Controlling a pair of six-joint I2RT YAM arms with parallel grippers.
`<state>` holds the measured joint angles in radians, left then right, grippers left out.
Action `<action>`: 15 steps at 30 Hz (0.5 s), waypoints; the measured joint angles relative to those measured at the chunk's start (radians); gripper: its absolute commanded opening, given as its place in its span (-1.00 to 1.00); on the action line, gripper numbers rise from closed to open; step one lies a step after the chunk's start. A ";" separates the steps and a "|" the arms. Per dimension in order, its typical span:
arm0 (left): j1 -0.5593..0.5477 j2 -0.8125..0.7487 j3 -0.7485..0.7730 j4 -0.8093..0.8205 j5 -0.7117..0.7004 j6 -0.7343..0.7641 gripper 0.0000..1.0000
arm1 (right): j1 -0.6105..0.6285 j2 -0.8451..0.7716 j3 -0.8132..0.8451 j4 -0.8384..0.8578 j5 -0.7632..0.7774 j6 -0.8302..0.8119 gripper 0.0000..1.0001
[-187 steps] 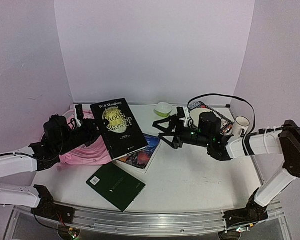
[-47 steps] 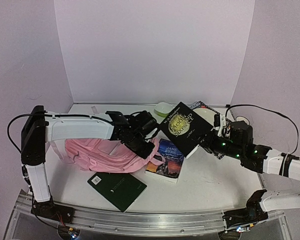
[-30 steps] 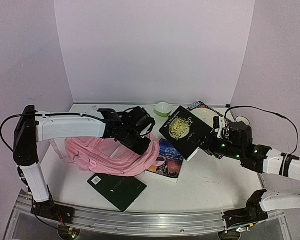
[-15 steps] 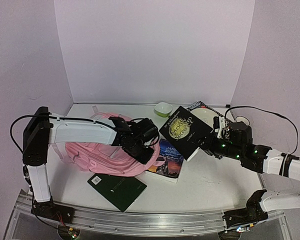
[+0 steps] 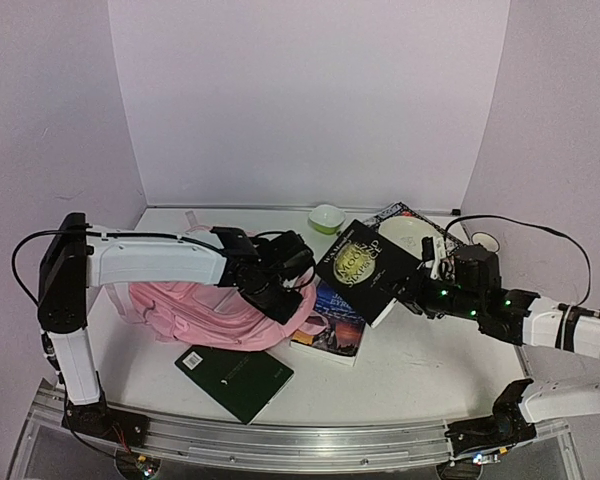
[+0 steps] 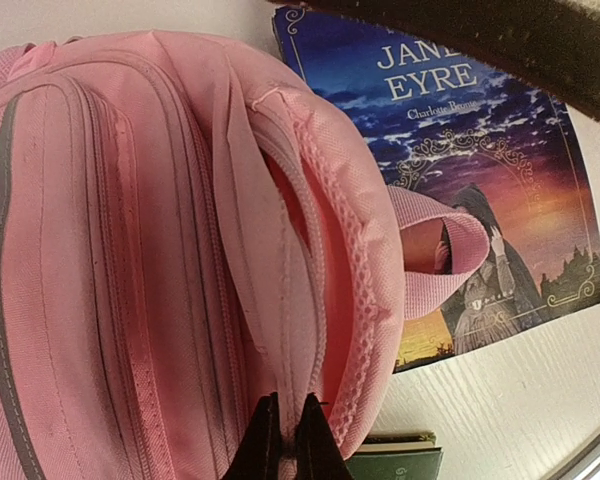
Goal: Pack the student bag
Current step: Pick up the largest pocket of the bag from the student bag.
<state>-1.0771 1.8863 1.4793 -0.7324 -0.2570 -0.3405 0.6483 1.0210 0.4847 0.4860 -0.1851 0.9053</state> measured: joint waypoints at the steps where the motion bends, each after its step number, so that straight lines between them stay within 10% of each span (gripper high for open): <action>1: 0.000 -0.005 0.005 -0.011 -0.001 0.001 -0.93 | 0.000 0.003 0.000 0.000 -0.004 0.002 -1.00; 15: 0.000 0.027 0.039 -0.079 -0.005 0.001 -0.79 | 0.000 0.010 0.000 0.009 -0.032 0.025 -1.00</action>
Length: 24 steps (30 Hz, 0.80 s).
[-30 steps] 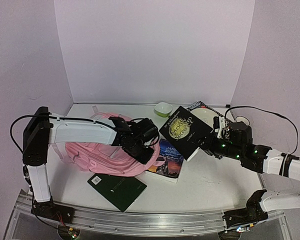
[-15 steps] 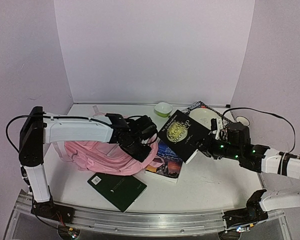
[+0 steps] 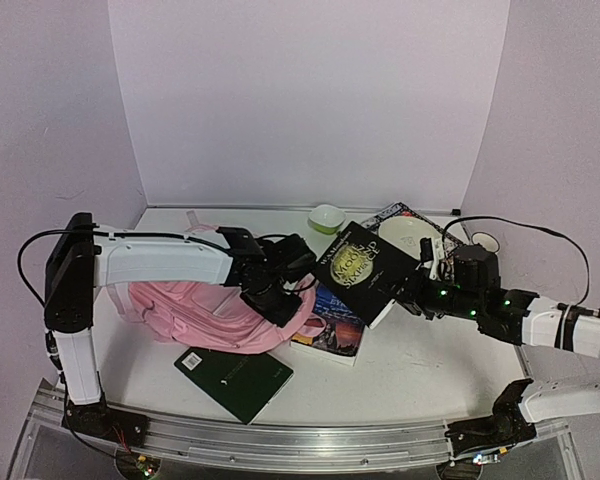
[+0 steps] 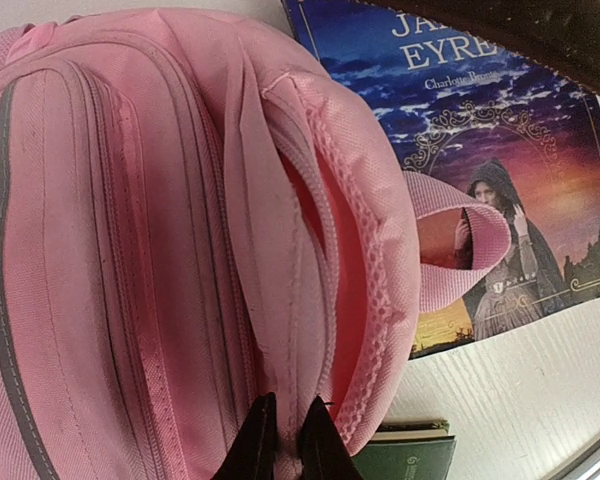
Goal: Pack the student bag
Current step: Pick up the largest pocket of the bag from the student bag.
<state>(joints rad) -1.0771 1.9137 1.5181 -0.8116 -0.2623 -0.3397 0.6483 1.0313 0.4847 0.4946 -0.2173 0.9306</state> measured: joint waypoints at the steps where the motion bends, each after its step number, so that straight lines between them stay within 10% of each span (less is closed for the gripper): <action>1: 0.000 0.003 0.000 -0.003 -0.002 0.000 -0.78 | 0.000 0.000 0.000 0.000 -0.001 0.001 -1.00; 24: 0.000 -0.005 0.016 -0.070 -0.021 -0.001 -0.54 | 0.000 0.005 0.000 0.007 -0.004 0.002 -1.00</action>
<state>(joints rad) -1.0771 1.9083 1.5341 -0.8816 -0.2828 -0.3408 0.6483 1.0363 0.4847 0.5019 -0.2211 0.9325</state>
